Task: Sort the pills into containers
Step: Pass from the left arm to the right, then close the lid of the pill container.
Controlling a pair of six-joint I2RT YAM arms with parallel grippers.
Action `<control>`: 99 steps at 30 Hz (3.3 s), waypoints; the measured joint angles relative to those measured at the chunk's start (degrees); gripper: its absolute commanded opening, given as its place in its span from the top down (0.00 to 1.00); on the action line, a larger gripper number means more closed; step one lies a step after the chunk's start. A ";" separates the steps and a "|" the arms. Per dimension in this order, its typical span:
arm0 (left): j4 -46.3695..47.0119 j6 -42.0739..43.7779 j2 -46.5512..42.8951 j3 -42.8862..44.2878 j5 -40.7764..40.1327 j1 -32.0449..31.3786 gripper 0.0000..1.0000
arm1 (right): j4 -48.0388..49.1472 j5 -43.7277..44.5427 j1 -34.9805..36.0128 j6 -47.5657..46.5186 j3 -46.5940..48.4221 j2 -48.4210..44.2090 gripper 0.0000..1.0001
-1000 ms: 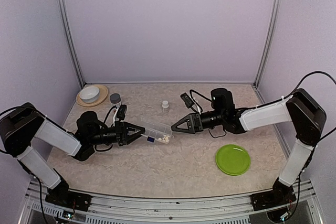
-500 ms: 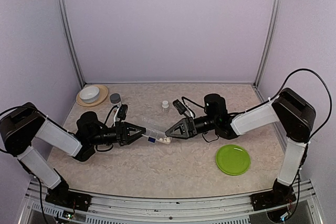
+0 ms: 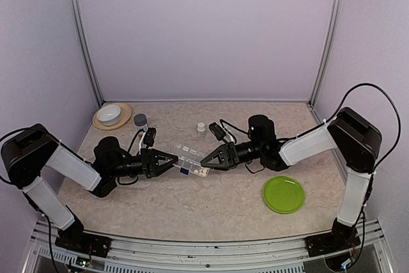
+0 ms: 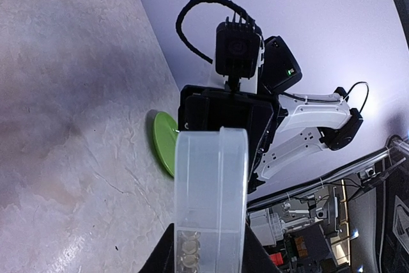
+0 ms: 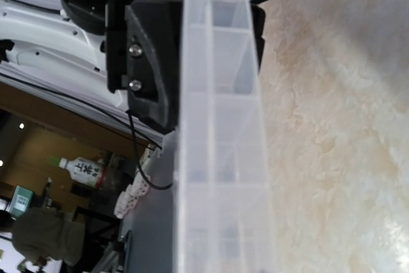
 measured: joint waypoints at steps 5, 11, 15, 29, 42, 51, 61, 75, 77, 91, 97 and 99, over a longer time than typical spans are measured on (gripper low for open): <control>0.26 -0.31 0.04 0.00 -0.04 -0.20 0.66 | 0.24 -0.26 0.22 1.16 0.50 1.05 0.79; 0.33 -0.15 0.04 0.00 -0.09 -0.20 0.45 | 0.44 -0.44 0.61 2.95 0.52 1.14 0.86; 0.57 0.42 0.04 -0.02 -0.31 -0.20 0.29 | 1.46 -0.35 0.63 4.61 0.50 1.14 0.88; 7.82 9.11 -3.50 -4.74 -1.64 -1.33 0.01 | 15.45 2.47 1.29 17.59 -3.19 -1.44 0.93; 8.52 12.85 -2.95 -4.48 -3.26 -3.13 0.07 | 18.38 5.79 3.30 21.51 -3.21 -5.77 0.93; 10.58 12.59 -2.71 -2.73 -2.80 -4.98 0.07 | 18.34 6.23 4.22 21.59 -3.21 -5.77 0.93; 17.79 17.92 0.35 -3.26 0.96 -5.20 0.01 | 24.50 6.29 4.22 25.86 -4.31 -6.05 0.94; 20.65 25.99 4.66 -0.92 5.81 -4.70 0.01 | 26.03 6.38 6.95 27.06 -5.20 -8.50 0.94; 20.65 28.30 4.35 0.09 6.75 -4.76 0.01 | 26.14 6.36 7.50 27.10 -5.20 -8.50 0.94; 20.68 41.99 0.74 1.05 14.32 -5.46 0.01 | 27.78 6.34 8.13 27.76 -5.60 -8.50 0.94; 20.70 43.34 -0.33 1.88 14.32 -5.14 0.01 | 30.18 6.12 8.35 28.63 -6.49 -8.22 0.95; 20.70 43.30 -0.33 2.75 14.32 -4.79 0.01 | 30.73 5.97 8.63 28.70 -6.49 -8.04 0.95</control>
